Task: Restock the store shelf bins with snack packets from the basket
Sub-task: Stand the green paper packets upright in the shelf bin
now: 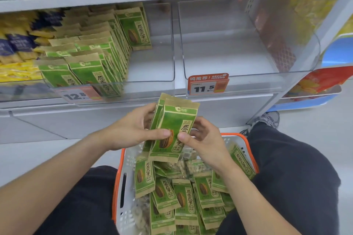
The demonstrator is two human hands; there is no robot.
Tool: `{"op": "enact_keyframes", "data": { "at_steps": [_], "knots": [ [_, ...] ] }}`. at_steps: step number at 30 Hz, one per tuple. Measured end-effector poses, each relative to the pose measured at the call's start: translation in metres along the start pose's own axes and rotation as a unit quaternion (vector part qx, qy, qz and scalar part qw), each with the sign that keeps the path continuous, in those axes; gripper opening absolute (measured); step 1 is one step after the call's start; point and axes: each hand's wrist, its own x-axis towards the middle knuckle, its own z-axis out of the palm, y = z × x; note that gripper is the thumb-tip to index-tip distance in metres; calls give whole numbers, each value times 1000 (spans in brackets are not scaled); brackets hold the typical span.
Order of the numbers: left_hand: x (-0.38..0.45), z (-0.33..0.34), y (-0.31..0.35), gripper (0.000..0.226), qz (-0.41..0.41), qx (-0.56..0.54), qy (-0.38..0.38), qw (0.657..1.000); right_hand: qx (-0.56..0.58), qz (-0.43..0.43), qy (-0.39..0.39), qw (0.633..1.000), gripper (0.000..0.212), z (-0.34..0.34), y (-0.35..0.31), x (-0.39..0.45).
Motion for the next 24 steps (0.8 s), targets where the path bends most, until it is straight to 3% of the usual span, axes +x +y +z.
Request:
{"op": "enact_keyframes", "data": {
  "at_steps": [2, 10, 16, 24],
  "knots": [
    [0, -8, 6, 55, 17, 8, -17, 1000, 3, -21, -1, 1000, 54, 4, -1, 2],
    [11, -25, 2, 53, 64, 58, 46, 995, -36, -64, 14, 997, 60, 21, -10, 16],
    [8, -35, 4, 38, 138, 217, 123, 958, -140, -98, 5, 985, 50, 36, -35, 32],
    [-2, -51, 9, 45, 206, 113, 187, 954, -216, -170, -49, 960, 57, 54, -84, 41]
  ]
}}
